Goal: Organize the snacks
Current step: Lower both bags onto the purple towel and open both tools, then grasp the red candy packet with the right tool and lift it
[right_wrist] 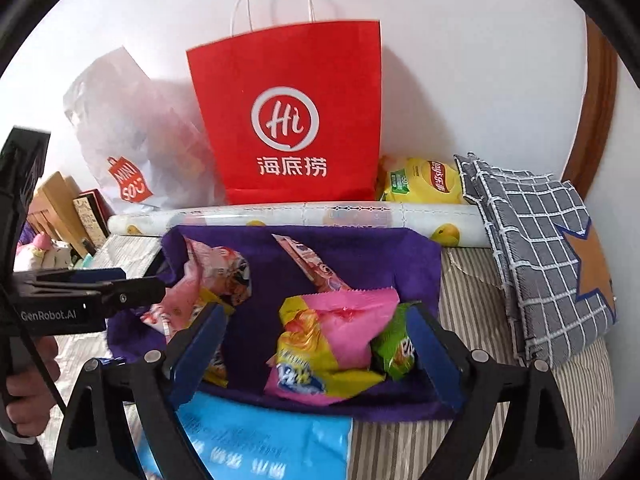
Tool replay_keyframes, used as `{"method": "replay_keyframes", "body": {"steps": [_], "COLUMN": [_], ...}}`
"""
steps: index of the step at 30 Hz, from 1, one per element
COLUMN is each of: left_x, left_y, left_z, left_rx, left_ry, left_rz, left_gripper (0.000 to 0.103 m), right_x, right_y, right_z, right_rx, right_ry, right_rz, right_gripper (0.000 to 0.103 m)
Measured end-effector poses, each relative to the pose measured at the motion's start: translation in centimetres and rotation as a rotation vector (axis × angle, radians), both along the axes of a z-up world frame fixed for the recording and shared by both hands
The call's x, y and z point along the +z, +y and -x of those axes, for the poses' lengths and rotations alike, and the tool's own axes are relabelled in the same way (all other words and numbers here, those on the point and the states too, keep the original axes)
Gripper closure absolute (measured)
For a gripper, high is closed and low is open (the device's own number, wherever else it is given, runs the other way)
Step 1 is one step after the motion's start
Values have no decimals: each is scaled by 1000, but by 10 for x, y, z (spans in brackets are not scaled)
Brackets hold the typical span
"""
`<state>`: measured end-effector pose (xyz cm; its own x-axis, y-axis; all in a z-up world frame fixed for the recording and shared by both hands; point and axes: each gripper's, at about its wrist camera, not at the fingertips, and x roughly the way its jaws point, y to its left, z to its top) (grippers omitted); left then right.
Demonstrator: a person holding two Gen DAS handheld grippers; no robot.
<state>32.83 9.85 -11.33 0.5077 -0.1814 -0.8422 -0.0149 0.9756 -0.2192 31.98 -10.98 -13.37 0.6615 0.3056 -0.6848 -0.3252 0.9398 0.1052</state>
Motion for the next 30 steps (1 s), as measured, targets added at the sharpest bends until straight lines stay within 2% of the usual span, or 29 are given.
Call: {"method": "replay_keyframes", "body": {"steps": [6,12,18,24,30], "left_x": [13,12,2,-3,-12], "left_y": [13,28,40,52,67], "left_z": [42,85,115,137,154], "left_rx": [18,38,45,54,71], "left_ry": [-34,-56,-31,-30,-24], "left_rz": [4,10,22,41,37], "left_gripper": [27,27,27,27,27], "right_x": [16,15,-4,-34,-56], "right_y": [-4,-11,-9,7,28], "right_z": [39,77,113,134,144], "right_rx": [-3,-48,-74,-37,-8], "right_ry": [-8,5,40,119,155], "right_rz": [-26,-49,-42,-64,-71], "right_gripper": [11,12,17,17,17]}}
